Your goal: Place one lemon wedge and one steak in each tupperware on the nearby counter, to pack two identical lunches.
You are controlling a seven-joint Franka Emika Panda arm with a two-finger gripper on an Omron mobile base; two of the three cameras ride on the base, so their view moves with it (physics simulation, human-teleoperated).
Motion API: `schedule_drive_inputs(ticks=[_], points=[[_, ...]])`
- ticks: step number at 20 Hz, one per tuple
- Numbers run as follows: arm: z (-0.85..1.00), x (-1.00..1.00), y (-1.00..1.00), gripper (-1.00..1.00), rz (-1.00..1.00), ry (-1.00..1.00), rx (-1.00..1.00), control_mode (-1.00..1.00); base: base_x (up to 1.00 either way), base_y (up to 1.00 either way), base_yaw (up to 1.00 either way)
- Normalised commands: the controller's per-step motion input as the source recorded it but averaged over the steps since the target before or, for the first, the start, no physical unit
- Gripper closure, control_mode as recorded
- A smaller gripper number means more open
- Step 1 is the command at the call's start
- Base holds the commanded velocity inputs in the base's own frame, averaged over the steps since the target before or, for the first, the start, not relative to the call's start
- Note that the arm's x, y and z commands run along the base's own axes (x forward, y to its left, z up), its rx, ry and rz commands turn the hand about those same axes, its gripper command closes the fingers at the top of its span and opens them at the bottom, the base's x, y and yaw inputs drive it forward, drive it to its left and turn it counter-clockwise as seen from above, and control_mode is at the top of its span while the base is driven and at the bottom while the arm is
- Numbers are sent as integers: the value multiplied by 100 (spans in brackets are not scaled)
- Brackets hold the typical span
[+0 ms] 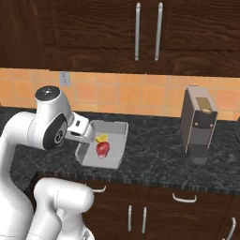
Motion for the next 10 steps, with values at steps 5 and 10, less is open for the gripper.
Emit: schedule_drive_inputs(ticks=[5, 10], points=[[0, 0, 0, -100, 0, 0, 0, 100, -99, -52, 0], [0, 0, 0, -100, 0, 0, 0, 100, -97, -97, 0]])
